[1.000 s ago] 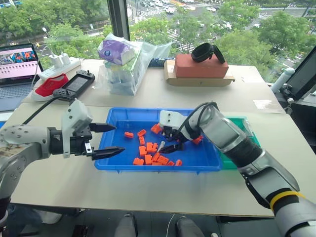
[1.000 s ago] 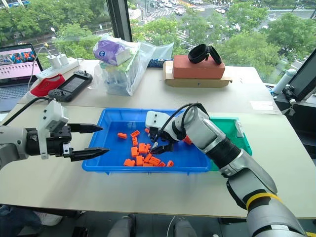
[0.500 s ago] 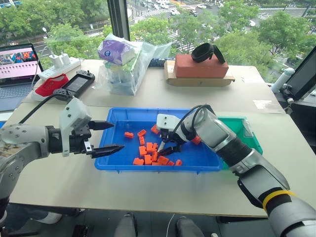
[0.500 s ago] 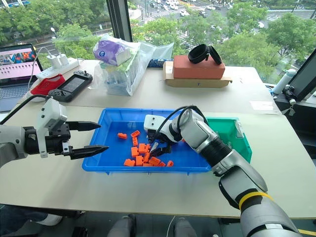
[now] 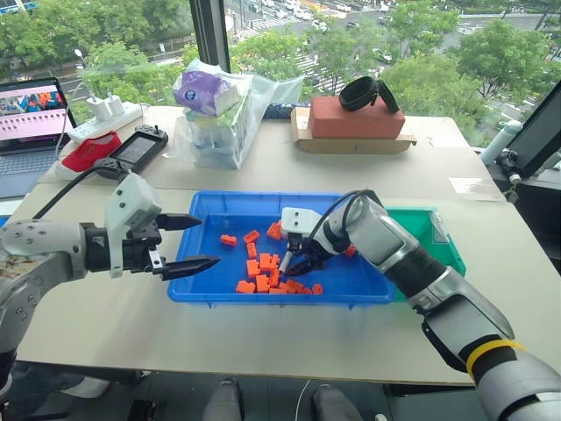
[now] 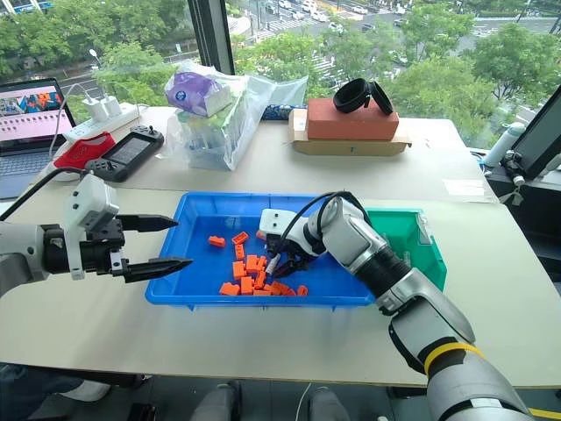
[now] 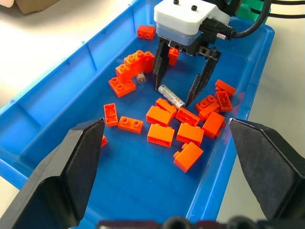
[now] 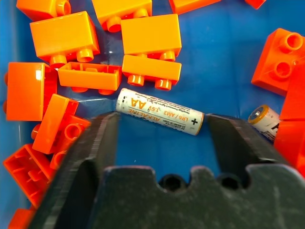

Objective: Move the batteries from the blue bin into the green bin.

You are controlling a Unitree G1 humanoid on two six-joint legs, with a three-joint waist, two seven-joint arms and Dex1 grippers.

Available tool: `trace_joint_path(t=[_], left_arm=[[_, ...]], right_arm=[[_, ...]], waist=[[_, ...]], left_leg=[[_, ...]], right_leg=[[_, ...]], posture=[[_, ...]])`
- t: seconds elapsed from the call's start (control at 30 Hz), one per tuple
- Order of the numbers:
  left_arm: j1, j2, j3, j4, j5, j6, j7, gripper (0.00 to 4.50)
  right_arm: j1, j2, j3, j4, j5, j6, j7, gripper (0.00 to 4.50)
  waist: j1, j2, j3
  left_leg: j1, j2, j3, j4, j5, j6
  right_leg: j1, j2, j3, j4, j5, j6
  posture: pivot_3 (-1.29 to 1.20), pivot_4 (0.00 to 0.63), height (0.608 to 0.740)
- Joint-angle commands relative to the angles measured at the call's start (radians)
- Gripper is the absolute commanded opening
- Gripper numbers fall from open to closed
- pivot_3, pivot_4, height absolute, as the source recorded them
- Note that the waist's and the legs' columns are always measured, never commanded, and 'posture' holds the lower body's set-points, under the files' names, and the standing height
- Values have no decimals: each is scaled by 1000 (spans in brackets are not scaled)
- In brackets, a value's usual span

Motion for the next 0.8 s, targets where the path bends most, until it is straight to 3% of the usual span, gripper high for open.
trace_joint_path(t=[0.03,0.17,0.2,0.5,0.57,0.6,0.77,0.8], left_arm=[[-22,7,-2,-2,6,-22,-5,4500],[-25,6,-9,-2,4,-25,-4,4500],[-25,6,-9,-3,4,-26,-4,4500],[-24,3,-15,-7,1,-27,-1,4500],[-26,3,-17,-5,2,-27,-1,4500],[-26,3,-17,-4,2,-27,-1,4500],[-20,9,-8,-6,-1,-22,-3,4500],[-16,10,-5,-8,-3,-20,-2,4500]], right_arm=[[22,0,-11,-42,-10,24,-2,1483],[37,-11,-17,-82,-11,45,1,148],[39,-15,-19,-93,-10,51,3,14],[39,-55,-29,-175,-9,99,7,14],[31,-54,-31,-178,-11,105,-1,592],[26,-50,-35,-177,-12,108,-8,675],[-20,25,-96,-134,0,153,-100,2346],[-28,34,-102,-132,5,162,-104,2346]], waist=[[0,0,0],[0,0,0],[0,0,0],[0,0,0],[-1,0,0],[0,0,0],[-3,0,0],[-4,0,0]], left_leg=[[0,0,0,0,0,0],[0,0,0,0,0,0],[0,0,0,0,0,0],[0,0,0,0,0,0],[0,0,0,0,0,0],[0,0,0,0,0,0],[0,0,0,0,0,0],[0,0,0,0,0,0]], right_leg=[[0,0,0,0,0,0],[0,0,0,0,0,0],[0,0,0,0,0,0],[0,0,0,0,0,0],[0,0,0,0,0,0],[0,0,0,0,0,0],[0,0,0,0,0,0],[-1,0,0,1,0,0]], posture=[[0,150,739],[0,150,739],[0,150,739],[0,150,739],[0,150,739],[0,150,739],[0,150,739],[0,150,739]])
